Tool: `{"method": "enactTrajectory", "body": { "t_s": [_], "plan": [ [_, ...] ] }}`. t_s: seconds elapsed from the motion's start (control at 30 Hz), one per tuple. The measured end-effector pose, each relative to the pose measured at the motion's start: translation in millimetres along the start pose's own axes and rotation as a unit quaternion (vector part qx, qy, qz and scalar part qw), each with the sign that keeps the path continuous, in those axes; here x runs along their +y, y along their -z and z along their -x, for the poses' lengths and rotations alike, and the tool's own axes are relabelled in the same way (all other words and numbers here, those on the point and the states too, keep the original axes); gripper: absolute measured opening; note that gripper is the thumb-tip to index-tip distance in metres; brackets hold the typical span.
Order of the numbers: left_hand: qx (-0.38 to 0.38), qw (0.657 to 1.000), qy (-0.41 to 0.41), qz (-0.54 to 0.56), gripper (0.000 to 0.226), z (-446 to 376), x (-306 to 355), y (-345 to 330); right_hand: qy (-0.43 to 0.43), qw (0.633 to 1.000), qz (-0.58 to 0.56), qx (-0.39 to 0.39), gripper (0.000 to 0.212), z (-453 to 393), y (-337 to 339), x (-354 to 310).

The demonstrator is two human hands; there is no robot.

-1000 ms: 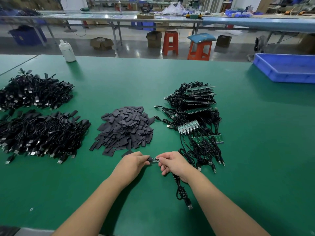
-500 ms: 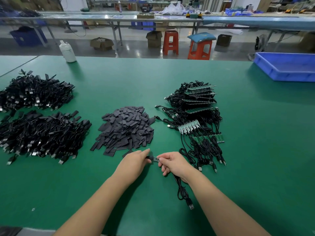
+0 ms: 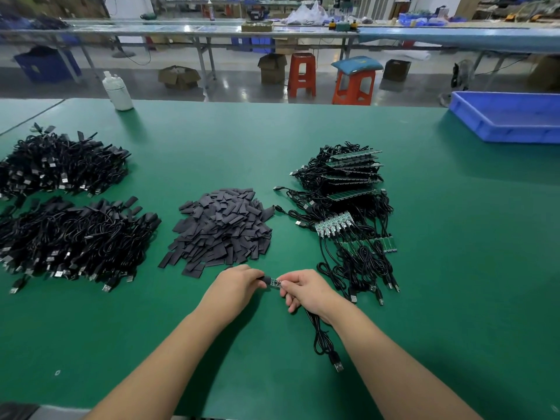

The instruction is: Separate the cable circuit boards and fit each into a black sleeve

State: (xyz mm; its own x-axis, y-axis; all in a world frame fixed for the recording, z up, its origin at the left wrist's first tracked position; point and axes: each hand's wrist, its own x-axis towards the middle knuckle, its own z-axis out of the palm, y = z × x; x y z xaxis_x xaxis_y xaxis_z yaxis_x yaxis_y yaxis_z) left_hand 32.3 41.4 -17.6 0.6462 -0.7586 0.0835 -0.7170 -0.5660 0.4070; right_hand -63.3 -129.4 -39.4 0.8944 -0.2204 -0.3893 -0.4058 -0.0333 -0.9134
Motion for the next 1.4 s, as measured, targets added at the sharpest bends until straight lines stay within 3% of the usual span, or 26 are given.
{"method": "enactTrajectory", "body": {
  "t_s": [0.17,0.47,0.7,1.03,1.4],
  "plan": [
    [-0.01,1.0,0.014,-0.001,0.029,1,0,1,0.002,1.0,0.001,-0.002,0.017,1,1,0],
    [-0.044,0.997,-0.057,-0.036,0.025,3,6,0,-0.002,1.0,0.008,-0.014,0.017,1,-1,0],
    [-0.048,0.992,-0.062,-0.095,0.027,-1,10,-1,-0.006,1.0,-0.007,-0.02,0.022,-1,1,1],
    [-0.008,0.998,-0.065,0.022,0.023,2,16,-9,-0.001,0.999,-0.019,-0.04,0.018,0,3,-1],
    [-0.015,0.999,-0.027,0.032,0.026,-2,16,-19,-0.027,0.996,-0.063,-0.052,0.033,-6,2,1]
  ]
}}
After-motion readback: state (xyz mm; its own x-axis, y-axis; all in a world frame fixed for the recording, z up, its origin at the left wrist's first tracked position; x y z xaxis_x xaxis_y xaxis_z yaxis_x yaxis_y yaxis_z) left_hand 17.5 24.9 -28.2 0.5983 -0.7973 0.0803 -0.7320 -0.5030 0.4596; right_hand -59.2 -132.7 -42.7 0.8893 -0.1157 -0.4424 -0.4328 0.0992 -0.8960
